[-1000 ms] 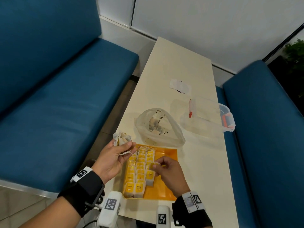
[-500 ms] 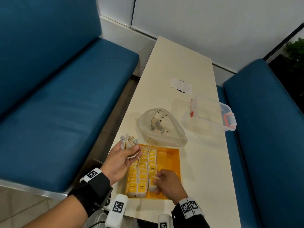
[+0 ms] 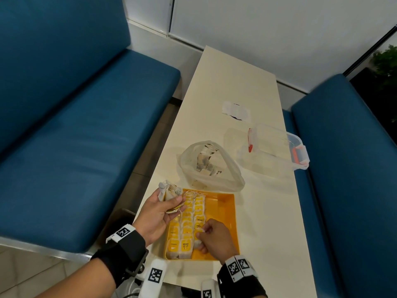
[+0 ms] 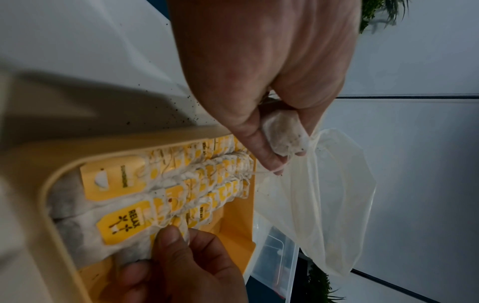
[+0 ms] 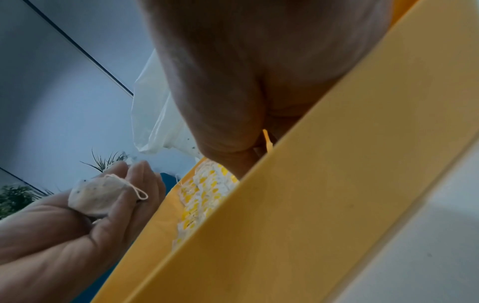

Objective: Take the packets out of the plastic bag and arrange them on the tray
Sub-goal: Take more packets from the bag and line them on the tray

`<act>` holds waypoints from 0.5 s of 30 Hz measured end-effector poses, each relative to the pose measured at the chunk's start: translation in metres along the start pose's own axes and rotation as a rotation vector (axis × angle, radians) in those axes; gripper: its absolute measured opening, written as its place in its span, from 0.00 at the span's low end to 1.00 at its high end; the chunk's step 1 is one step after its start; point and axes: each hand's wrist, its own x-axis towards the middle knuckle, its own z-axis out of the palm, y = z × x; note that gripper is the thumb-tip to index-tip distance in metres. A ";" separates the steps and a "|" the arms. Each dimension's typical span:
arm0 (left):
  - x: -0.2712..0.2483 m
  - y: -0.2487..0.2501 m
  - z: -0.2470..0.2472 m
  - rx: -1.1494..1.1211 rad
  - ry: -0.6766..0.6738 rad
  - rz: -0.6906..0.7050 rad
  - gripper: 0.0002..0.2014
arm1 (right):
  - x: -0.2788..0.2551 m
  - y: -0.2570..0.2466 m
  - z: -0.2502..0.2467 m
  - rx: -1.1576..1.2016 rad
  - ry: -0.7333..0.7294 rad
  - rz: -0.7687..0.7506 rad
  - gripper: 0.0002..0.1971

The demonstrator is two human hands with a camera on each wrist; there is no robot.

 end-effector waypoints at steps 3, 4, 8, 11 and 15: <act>0.002 -0.001 -0.001 0.003 0.000 -0.002 0.20 | 0.001 0.000 0.002 0.005 0.023 0.011 0.09; 0.002 0.000 -0.001 0.005 -0.001 -0.002 0.20 | 0.002 -0.001 0.002 0.010 0.028 0.012 0.08; 0.002 -0.001 -0.001 0.008 0.001 0.002 0.19 | 0.004 -0.004 0.005 0.037 0.056 0.019 0.08; 0.002 0.000 -0.002 0.003 0.001 -0.003 0.19 | 0.004 -0.006 0.006 0.047 0.062 0.028 0.09; 0.001 0.001 0.001 -0.008 -0.006 -0.002 0.17 | -0.004 -0.012 0.003 -0.013 0.137 -0.033 0.09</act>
